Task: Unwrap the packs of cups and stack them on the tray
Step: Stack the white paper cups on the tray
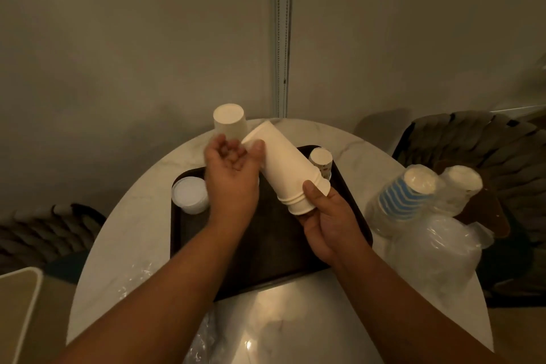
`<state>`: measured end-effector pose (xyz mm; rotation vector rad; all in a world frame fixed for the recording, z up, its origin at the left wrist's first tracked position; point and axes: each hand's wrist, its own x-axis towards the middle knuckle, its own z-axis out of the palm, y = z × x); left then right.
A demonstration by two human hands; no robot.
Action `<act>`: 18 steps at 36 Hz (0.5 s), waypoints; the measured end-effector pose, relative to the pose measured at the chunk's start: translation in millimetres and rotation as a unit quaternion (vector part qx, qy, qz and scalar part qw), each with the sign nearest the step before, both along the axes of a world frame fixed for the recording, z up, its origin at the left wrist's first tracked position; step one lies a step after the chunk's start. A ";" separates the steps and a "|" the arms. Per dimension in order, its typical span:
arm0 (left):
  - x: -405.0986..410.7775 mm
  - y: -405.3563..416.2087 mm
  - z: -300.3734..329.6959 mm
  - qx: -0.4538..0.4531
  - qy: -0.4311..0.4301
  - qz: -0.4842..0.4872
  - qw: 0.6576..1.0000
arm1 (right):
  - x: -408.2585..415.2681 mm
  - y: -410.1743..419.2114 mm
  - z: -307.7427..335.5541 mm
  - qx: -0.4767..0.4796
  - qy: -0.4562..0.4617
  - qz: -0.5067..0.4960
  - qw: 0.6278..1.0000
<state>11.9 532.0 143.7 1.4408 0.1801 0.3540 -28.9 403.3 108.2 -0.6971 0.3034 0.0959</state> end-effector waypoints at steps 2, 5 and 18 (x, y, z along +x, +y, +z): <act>-9.8 -9.1 -0.8 -0.062 0.076 -0.065 0.993 | -0.2 5.6 5.2 -0.006 -0.024 0.019 1.000; -13.1 -13.7 2.3 -0.160 0.117 -0.130 0.971 | -0.5 13.3 8.5 -0.017 -0.061 0.045 0.997; 49.3 24.4 67.1 0.129 -0.058 -0.016 0.990 | -3.3 0.1 -1.5 -0.013 0.019 0.003 1.000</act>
